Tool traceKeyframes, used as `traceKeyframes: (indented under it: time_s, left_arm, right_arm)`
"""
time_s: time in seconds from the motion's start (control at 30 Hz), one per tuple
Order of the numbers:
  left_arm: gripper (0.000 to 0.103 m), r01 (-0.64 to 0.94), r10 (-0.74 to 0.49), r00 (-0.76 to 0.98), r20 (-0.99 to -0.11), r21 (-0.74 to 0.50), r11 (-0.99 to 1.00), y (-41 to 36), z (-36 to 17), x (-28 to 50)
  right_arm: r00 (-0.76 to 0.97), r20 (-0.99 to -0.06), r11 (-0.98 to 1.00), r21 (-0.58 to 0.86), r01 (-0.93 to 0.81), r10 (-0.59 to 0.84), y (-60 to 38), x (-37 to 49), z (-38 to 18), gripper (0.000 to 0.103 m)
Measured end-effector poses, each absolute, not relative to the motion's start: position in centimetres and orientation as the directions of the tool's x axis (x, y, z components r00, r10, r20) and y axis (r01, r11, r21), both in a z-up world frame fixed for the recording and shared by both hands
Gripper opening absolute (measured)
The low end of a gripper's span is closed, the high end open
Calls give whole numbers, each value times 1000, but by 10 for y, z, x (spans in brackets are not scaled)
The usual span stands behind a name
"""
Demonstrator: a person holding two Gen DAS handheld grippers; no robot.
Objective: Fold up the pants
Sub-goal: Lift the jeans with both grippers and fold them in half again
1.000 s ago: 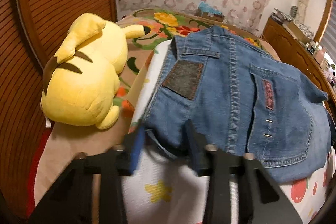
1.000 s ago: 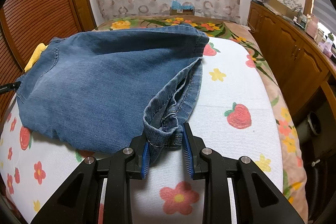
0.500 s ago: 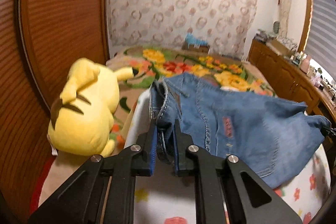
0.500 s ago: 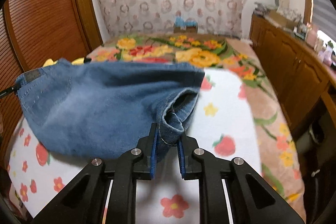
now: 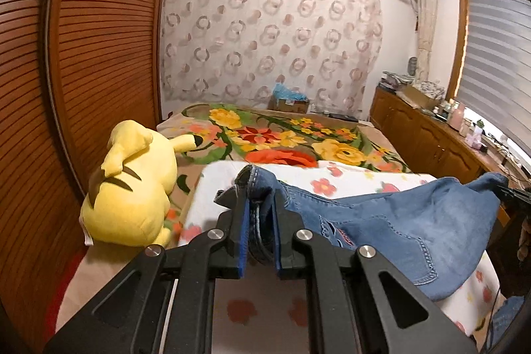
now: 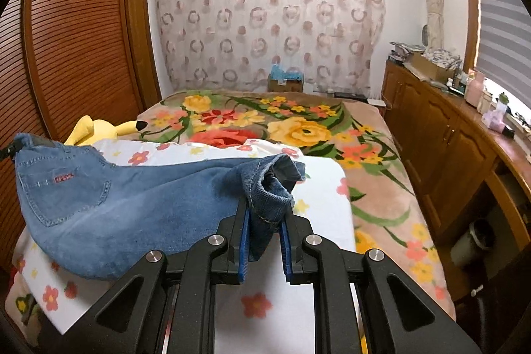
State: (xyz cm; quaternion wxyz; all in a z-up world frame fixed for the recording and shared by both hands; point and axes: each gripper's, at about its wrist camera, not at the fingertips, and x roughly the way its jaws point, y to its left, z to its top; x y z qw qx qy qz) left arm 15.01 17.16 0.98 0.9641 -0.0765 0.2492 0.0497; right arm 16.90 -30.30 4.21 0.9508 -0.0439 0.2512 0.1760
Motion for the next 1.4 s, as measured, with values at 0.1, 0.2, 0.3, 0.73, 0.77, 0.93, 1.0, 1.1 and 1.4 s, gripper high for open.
traceKeyframes:
  time_s: [0.1, 0.2, 0.3, 0.73, 0.77, 0.93, 1.0, 1.1, 1.4]
  left_arm:
    - [13, -115, 31, 876, -481, -146, 983, 163, 6, 132]
    - [13, -93, 14, 885, -466, -148, 985, 153, 6, 117]
    - [13, -76, 3, 893, -450, -144, 987, 147, 10, 101]
    - [13, -83, 6, 855, -519, -126, 989, 143, -32, 54]
    - [13, -93, 15, 846, -533, -119, 989, 144, -38, 53]
    - [13, -117, 40, 808, -587, -94, 989, 145, -62, 50]
    - [13, -123, 49, 802, -596, -85, 989, 144, -66, 48]
    - [13, -134, 56, 789, -612, -83, 987, 147, -72, 46]
    - [13, -132, 74, 751, -656, -40, 990, 146, -87, 43]
  right_arm:
    - [816, -481, 933, 10, -359, 319, -309, 150, 38, 16]
    - [827, -466, 937, 8, -350, 313, -314, 130, 41, 16]
    - [837, -454, 938, -3, -346, 307, -317, 114, 43, 16]
    - [800, -512, 944, 67, -324, 311, -329, 84, -6, 16]
    - [795, -522, 944, 69, -322, 309, -330, 84, -12, 16]
    - [766, -563, 948, 127, -292, 311, -341, 99, -34, 16]
    - [757, -573, 948, 142, -285, 313, -342, 107, -38, 16]
    - [748, -583, 947, 152, -284, 318, -346, 110, -38, 17]
    - [742, -589, 948, 181, -263, 319, -348, 98, -44, 18]
